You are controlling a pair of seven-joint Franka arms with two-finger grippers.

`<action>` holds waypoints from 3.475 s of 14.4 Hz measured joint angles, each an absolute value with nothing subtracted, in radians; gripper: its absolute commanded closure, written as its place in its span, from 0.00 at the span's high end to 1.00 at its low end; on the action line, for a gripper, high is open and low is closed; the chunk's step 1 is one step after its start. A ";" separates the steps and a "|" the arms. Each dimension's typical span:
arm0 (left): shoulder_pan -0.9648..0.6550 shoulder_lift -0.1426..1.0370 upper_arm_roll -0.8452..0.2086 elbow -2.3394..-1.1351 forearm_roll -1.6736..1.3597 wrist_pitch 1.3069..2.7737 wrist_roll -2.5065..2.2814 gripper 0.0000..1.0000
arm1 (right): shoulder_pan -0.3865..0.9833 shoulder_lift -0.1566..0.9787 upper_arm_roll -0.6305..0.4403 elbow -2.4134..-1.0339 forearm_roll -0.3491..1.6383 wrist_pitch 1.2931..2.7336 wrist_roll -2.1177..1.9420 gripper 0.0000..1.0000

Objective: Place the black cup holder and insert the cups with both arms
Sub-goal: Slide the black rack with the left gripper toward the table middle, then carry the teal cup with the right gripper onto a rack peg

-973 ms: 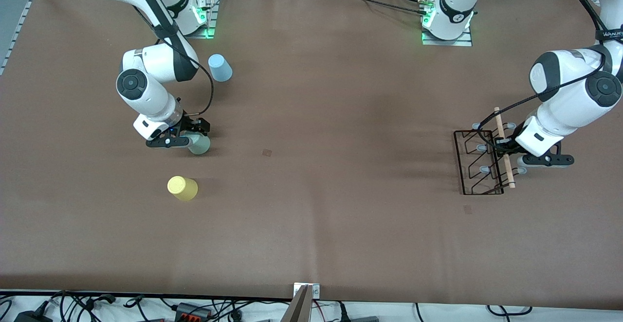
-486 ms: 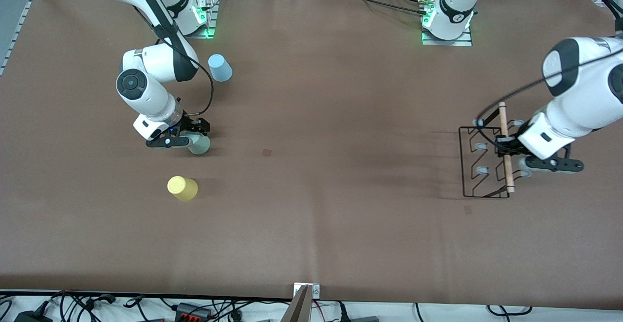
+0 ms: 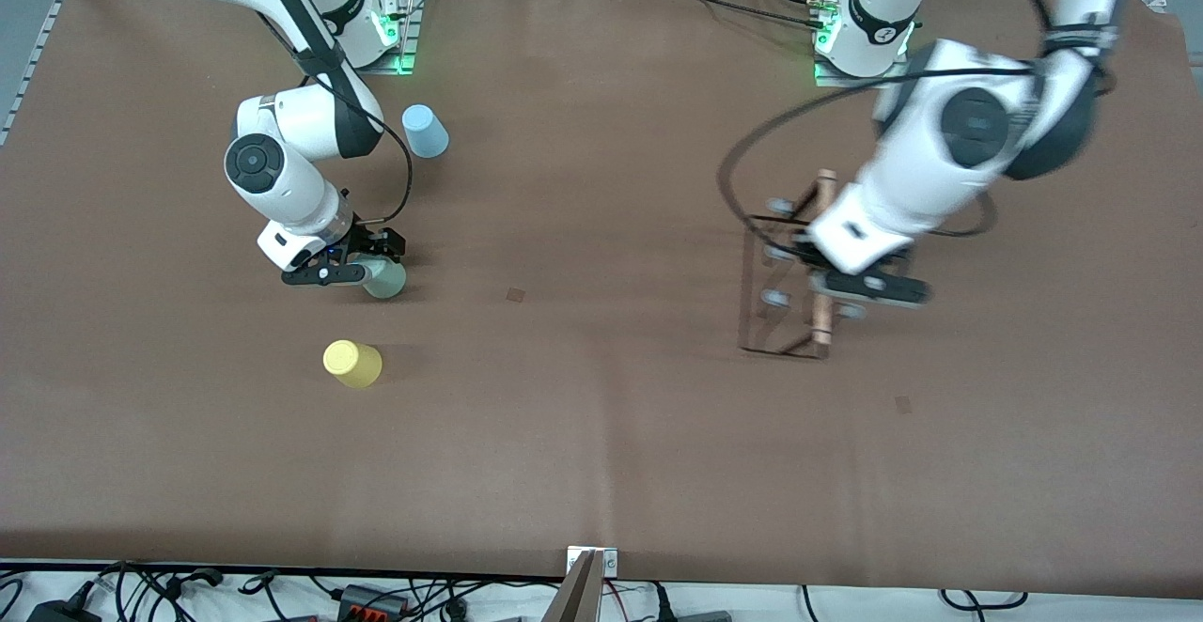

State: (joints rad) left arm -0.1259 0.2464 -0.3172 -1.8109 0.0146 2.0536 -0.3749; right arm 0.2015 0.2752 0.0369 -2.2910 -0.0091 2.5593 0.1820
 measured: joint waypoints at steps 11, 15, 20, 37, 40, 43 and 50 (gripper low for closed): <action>-0.497 0.562 -0.317 -1.547 0.246 2.060 -1.001 0.01 | 0.201 0.294 0.028 -2.291 -0.009 2.613 0.185 1.00; -0.517 0.590 -0.317 -1.519 0.296 2.060 -1.008 0.06 | 0.202 0.299 0.028 -2.291 -0.009 2.630 0.185 1.00; -0.526 0.590 -0.316 -1.506 0.310 2.058 -1.009 1.00 | 0.202 0.313 0.028 -2.291 -0.009 2.653 0.186 0.74; -0.068 0.222 -0.299 -1.440 0.163 1.488 -0.252 1.00 | 0.365 0.129 0.240 -1.981 -0.005 2.188 0.699 0.03; 0.049 0.171 -0.266 -1.445 0.118 1.478 -0.133 1.00 | 0.494 0.218 0.257 -1.857 -0.010 2.187 0.974 0.05; 0.025 0.111 -0.129 -1.515 0.071 1.478 0.030 1.00 | 0.578 0.329 0.257 -1.767 -0.047 2.188 1.143 0.05; -0.041 -0.068 0.042 -1.711 0.003 1.677 0.158 1.00 | 0.629 0.386 0.256 -1.752 -0.070 2.187 1.221 0.17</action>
